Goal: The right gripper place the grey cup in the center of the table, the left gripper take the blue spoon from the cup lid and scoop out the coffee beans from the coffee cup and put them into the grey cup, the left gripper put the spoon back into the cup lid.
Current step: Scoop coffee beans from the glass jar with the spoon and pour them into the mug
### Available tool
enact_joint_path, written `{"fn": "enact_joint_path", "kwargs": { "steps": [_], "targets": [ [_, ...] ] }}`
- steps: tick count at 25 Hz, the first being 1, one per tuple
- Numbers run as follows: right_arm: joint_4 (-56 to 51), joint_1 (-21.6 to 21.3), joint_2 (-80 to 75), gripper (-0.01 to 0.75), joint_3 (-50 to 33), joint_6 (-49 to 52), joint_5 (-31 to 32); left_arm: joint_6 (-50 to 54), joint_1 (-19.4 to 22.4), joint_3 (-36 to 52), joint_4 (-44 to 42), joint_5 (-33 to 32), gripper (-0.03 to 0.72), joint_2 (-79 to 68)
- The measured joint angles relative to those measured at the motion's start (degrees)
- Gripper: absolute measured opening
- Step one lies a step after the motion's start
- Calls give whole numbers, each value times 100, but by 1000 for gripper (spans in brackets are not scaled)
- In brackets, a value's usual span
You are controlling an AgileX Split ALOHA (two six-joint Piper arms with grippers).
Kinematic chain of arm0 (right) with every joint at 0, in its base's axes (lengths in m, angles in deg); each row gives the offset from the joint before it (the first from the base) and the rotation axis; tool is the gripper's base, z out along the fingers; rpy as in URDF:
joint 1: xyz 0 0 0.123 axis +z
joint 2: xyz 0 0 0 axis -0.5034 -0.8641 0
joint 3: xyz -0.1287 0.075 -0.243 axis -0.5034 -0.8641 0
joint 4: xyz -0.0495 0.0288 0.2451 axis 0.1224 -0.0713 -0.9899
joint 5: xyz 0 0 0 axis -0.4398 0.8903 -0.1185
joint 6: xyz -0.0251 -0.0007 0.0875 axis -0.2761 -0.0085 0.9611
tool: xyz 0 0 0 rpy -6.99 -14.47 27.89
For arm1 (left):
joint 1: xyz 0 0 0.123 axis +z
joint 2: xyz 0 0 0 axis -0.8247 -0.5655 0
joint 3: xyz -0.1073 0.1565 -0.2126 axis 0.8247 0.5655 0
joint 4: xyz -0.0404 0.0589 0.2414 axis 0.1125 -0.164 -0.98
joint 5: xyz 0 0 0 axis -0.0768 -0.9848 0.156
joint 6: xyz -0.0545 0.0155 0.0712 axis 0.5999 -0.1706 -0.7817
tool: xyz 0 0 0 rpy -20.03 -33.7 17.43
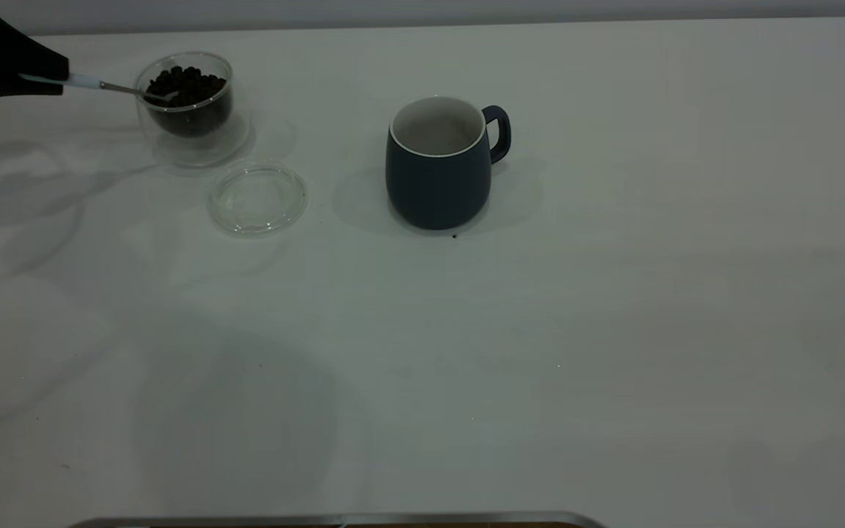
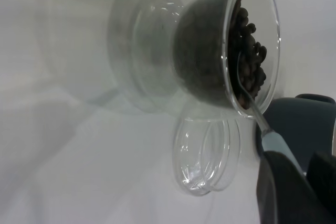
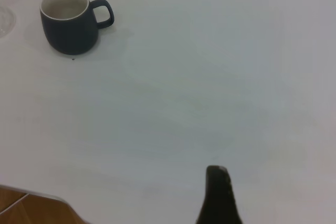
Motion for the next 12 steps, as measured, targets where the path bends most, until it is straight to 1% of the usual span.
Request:
{"fn": "enact_joint_path", "kwargs": {
  "steps": [12],
  "targets": [
    [0,0,0,592,0,0,0,-24,32,0,259,-146,130,0]
  ]
}}
